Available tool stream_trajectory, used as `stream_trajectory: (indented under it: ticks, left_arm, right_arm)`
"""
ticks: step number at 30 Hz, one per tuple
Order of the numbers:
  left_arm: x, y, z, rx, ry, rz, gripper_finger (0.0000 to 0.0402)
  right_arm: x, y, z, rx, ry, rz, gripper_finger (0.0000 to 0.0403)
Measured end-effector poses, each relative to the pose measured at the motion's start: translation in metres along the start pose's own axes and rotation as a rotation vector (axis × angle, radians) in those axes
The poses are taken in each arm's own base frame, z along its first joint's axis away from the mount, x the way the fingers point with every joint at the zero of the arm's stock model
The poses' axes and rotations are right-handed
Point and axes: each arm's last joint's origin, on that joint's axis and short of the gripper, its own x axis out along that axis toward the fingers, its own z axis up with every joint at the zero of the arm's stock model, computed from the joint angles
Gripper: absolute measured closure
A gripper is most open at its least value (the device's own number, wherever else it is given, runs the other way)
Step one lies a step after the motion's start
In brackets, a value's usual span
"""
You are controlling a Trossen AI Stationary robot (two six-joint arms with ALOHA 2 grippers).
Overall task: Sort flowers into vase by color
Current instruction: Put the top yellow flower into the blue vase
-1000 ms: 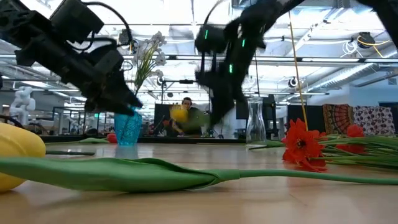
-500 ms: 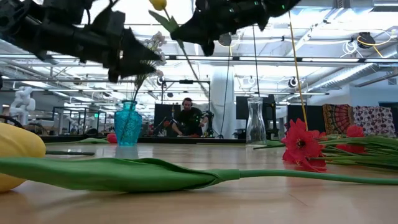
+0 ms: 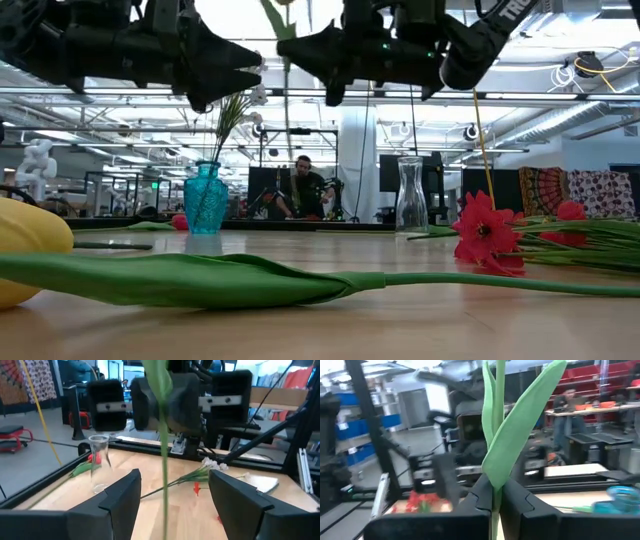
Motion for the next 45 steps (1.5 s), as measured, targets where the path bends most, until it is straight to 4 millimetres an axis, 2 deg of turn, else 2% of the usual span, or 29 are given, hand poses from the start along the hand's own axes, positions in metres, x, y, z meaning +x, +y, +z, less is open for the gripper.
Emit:
stream_trajectory:
  ticks: [7,15,18,23,31,33,37,42,45]
  left_arm:
    - [0.010,-0.002,-0.001,0.016,0.017,0.001,0.0164]
    - [0.020,-0.004,0.000,0.012,0.026,0.002,0.0164]
    - [0.023,-0.005,0.002,0.009,0.020,0.002,0.0176]
    - [0.023,-0.005,0.001,-0.012,0.029,0.003,0.0234]
    - [0.023,-0.005,0.001,-0.016,0.027,0.004,0.0360]
    - [0.023,-0.005,0.001,-0.015,0.030,0.009,0.0386]
    - [0.023,-0.003,-0.001,-0.011,0.045,0.036,0.0388]
    - [0.020,-0.001,0.002,-0.006,0.053,0.104,0.0391]
    - [0.015,0.003,0.012,-0.014,0.015,0.118,0.0392]
  right_arm:
    - [0.016,0.008,-0.007,-0.027,0.008,0.071,0.0399]
    - [0.017,0.008,-0.006,-0.039,0.009,0.069,0.0399]
    - [0.017,0.008,-0.009,-0.029,0.037,0.043,0.0399]
    - [0.017,0.007,-0.011,-0.024,0.054,0.040,0.0399]
    - [0.017,0.006,-0.011,-0.025,0.054,0.008,0.0395]
    - [0.017,0.006,-0.012,0.004,0.063,-0.049,0.0384]
    - [0.015,0.001,-0.012,0.022,0.098,-0.096,0.0345]
    - [0.004,-0.004,0.008,0.029,0.122,-0.136,0.0290]
    - [-0.011,-0.006,0.023,0.034,0.224,-0.180,0.0265]
